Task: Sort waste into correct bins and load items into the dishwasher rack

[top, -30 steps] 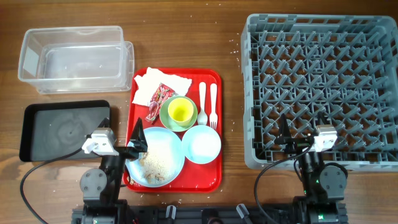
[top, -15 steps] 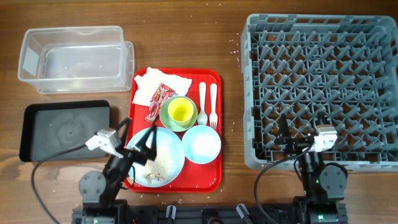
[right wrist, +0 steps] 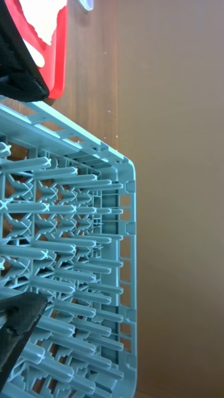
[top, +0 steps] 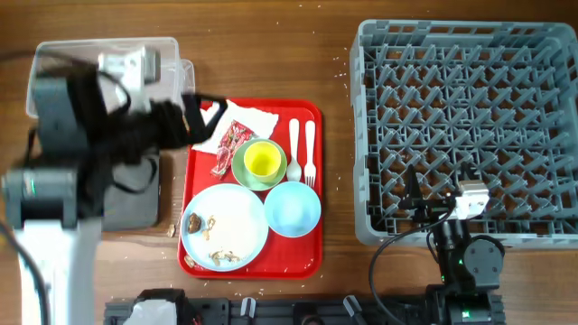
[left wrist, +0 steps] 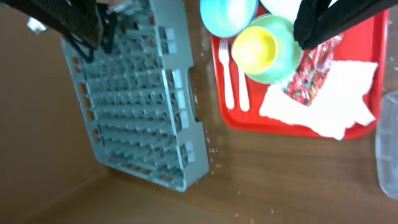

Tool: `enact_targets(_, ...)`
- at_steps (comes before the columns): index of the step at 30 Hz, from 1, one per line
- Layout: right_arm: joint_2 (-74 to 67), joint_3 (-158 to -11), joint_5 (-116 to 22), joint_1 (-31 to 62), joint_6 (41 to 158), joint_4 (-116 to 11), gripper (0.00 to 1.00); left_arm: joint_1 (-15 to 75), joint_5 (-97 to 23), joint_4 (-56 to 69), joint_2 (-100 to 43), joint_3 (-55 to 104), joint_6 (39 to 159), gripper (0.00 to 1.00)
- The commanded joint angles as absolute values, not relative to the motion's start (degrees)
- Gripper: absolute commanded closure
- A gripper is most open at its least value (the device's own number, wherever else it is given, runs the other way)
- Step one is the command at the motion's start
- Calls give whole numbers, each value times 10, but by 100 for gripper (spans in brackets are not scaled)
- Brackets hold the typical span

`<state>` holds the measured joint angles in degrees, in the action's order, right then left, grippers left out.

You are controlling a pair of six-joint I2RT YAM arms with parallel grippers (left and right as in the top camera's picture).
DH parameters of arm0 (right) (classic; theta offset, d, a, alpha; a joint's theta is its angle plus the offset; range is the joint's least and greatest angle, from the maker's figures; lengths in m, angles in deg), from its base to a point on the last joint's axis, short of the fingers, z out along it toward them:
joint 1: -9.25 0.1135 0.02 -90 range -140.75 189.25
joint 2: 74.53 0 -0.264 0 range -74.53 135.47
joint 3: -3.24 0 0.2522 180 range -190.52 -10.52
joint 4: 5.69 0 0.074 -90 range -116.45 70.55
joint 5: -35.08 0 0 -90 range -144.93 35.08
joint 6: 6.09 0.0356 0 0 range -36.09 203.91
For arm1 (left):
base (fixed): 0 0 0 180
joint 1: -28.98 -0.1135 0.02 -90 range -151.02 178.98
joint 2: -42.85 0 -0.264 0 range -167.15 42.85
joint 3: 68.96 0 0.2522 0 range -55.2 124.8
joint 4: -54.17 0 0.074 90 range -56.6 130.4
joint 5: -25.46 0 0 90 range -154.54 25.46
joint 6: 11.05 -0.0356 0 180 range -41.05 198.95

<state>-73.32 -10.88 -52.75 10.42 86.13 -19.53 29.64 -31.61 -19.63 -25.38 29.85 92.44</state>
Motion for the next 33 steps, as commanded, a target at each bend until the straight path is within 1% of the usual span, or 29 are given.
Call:
enact_targets(1, -737, -108, -519, 101, 854, -194, 0, 326, -433, -211, -369, 396, 957, 1)
enact_targets(2, -737, -108, -519, 101, 854, -194, 0, 346, -515, -233, -399, 427, 981, 0)
enact_targets(3, -737, -108, -519, 101, 854, -194, 0, 379, -622, -277, -460, 494, 999, 0)
enact_targets(4, -737, -108, -519, 101, 854, -194, 0, 400, -664, -293, -503, 536, 1002, 0)
enact_targets(8, -737, -108, -519, 101, 854, -194, 0, 424, -670, -269, -582, 549, 1002, 0)
enact_targets(9, -737, -108, -519, 101, 854, -194, 0, 424, -697, -269, -611, 549, 1002, 0)
enact_targets(10, -737, -108, -519, 101, 854, -194, 0, 423, -708, -270, -641, 549, 1004, 6)
enact_targets(11, -737, -108, -519, 101, 854, -194, 0, 423, -708, -270, -664, 549, 1009, 24)
enact_targets(12, -737, -108, -519, 101, 854, -194, 0, 423, -708, -271, -682, 549, 1024, 32)
enact_targets(15, -737, -108, -519, 101, 854, -194, 0, 424, -699, -274, -749, 548, 1069, 36)
enact_targets(16, -737, -108, -519, 101, 854, -194, 0, 424, -700, -276, -770, 545, 1069, 32)
enact_targets(18, -737, -108, -519, 101, 854, -194, 0, 424, -700, -282, -794, 545, 1068, 28)
enact_targets(23, -737, -108, -519, 101, 854, -194, 0, 424, -705, -276, -834, 528, 1068, 31)
enact_targets(27, -737, -108, -519, 101, 854, -194, 0, 423, -720, -224, -835, 485, 1068, 36)
enact_targets(29, -737, -108, -519, 101, 854, -194, 0, 423, -724, -199, -835, 447, 1066, 36)
enact_targets(32, -737, -108, -519, 101, 854, -194, 0, 423, -736, -193, -835, 423, 1064, 41)
enact_targets(33, -737, -108, -519, 101, 855, -194, 0, 423, -736, -192, -835, 423, 1064, 48)
